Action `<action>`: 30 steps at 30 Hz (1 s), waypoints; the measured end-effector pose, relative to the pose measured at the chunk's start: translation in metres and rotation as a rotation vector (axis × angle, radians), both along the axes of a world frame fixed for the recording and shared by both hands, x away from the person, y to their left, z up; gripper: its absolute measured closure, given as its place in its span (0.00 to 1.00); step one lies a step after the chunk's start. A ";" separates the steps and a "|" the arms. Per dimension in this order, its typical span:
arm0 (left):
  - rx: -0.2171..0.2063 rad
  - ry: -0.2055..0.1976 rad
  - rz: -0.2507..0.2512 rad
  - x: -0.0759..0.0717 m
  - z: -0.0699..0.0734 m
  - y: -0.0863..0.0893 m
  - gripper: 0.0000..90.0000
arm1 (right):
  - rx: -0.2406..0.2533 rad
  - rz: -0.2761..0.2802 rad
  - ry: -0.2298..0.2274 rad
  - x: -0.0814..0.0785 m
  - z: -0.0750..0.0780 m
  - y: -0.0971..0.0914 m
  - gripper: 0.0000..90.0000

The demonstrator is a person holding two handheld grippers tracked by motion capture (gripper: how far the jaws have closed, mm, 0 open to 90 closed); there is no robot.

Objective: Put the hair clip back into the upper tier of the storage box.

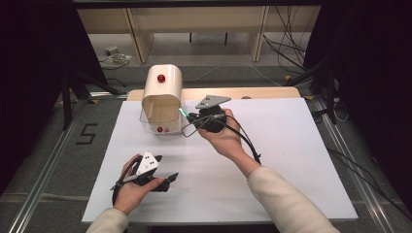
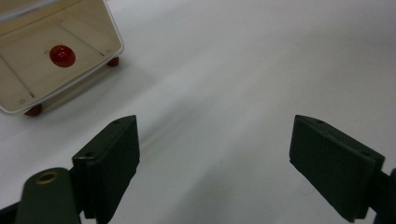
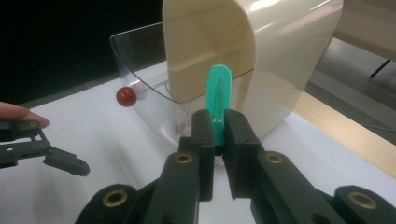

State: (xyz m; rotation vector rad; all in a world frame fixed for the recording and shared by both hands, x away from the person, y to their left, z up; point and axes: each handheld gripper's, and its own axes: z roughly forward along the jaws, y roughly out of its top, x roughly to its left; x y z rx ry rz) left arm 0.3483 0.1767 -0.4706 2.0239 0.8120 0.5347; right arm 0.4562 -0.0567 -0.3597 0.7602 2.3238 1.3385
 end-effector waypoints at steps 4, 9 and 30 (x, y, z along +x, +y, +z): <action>0.000 0.001 0.000 0.000 0.000 0.000 0.18 | -0.003 0.003 -0.003 0.001 0.001 0.002 0.93; 0.000 0.001 0.000 0.000 0.000 0.000 0.18 | 0.000 0.001 -0.004 0.003 0.004 0.004 0.93; -0.001 0.002 -0.002 0.000 0.000 0.001 0.18 | -0.004 0.010 -0.002 0.014 0.004 0.018 0.93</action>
